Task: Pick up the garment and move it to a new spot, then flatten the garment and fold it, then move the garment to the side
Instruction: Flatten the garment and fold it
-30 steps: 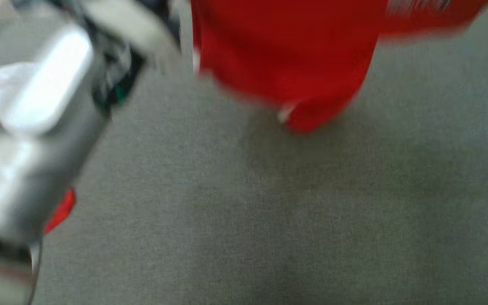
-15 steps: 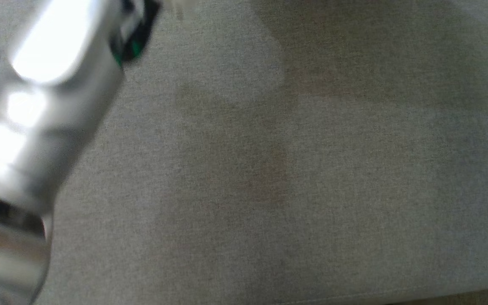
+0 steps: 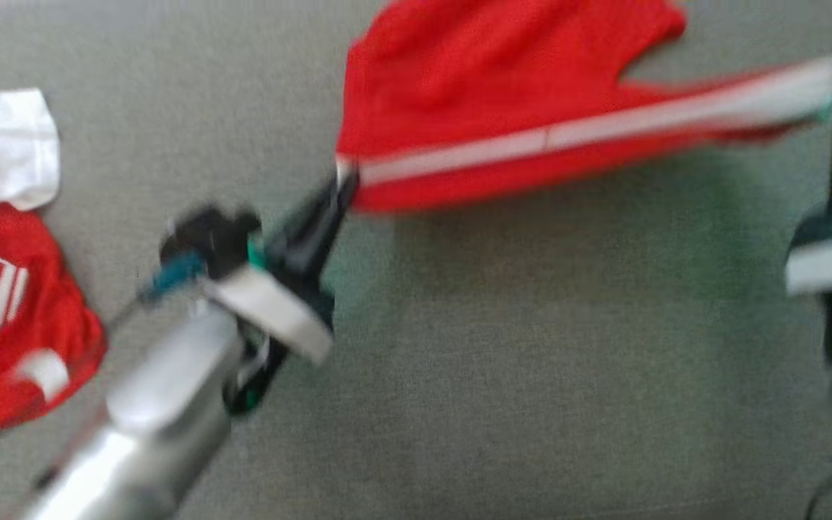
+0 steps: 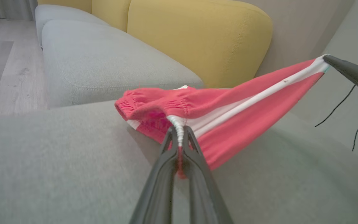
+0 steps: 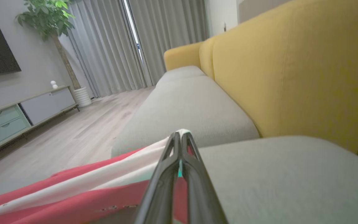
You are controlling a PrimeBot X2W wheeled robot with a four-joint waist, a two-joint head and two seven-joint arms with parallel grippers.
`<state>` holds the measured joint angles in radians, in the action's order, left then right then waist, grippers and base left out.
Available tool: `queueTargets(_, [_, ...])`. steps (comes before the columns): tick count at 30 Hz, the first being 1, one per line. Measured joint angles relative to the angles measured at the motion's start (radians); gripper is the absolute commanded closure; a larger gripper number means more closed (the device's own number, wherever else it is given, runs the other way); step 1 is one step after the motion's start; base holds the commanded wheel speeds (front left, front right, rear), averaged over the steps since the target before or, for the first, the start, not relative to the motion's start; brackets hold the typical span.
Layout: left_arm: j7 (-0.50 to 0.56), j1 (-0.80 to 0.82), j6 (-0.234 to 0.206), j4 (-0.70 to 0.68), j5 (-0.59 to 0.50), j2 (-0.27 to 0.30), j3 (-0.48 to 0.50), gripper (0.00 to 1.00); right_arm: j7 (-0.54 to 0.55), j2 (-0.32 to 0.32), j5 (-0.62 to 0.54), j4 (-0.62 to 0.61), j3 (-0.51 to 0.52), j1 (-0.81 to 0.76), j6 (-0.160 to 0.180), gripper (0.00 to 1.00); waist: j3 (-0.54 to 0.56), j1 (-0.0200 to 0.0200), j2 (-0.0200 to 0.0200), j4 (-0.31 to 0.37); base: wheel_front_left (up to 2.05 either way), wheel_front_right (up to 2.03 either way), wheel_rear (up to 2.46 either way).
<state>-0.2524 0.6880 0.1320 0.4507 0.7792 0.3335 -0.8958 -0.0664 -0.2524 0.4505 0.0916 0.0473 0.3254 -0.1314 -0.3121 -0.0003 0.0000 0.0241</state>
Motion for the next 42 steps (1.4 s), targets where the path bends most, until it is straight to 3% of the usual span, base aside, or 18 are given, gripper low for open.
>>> queueTargets(6, [0.0,-0.25,-0.051,-0.086,-0.05,0.002,0.032,1.0,0.051,0.066,0.006,-0.093,0.025,-0.279,0.0,1.0,0.108,-0.0001,0.0,-0.003,0.0,0.0,0.0])
queueTargets(15, [0.0,-0.571,-0.13,-0.22,-0.048,0.026,0.058,1.0,0.109,0.105,0.018,-0.243,0.065,-0.559,0.0,1.0,0.242,-0.0002,0.0001,0.005,0.0,0.0,0.0])
queueTargets(21, [0.015,-0.678,-0.165,-0.36,-0.004,0.051,0.057,1.0,0.154,0.131,0.024,-0.361,0.119,-0.675,0.0,1.0,0.279,0.0,0.0001,-0.004,0.0,0.0,0.0])
queueTargets(24, [0.043,-0.674,-0.173,-0.394,0.019,0.054,0.062,1.0,0.176,0.133,0.019,-0.373,0.119,-0.652,0.0,1.0,0.271,0.0003,0.0001,-0.012,0.0,0.0,0.0])
queueTargets(29, [0.114,-0.61,-0.149,-0.406,0.125,0.017,0.1,1.0,0.202,0.133,0.016,-0.307,0.115,-0.526,0.0,1.0,0.229,0.0003,0.0,-0.032,0.0,0.0,0.0])
queueTargets(37, [0.201,-0.378,-0.109,-0.327,0.26,-0.08,0.186,1.0,0.208,0.109,0.015,-0.101,0.095,-0.186,0.0,1.0,0.102,0.0007,0.0,-0.087,0.0,0.0,0.0])
queueTargets(42, [0.238,-0.289,-0.104,-0.231,0.284,-0.123,0.191,1.0,0.206,0.085,0.001,0.026,0.078,-0.019,0.0,1.0,0.043,0.0006,0.0,-0.123,0.0,0.0,0.0])
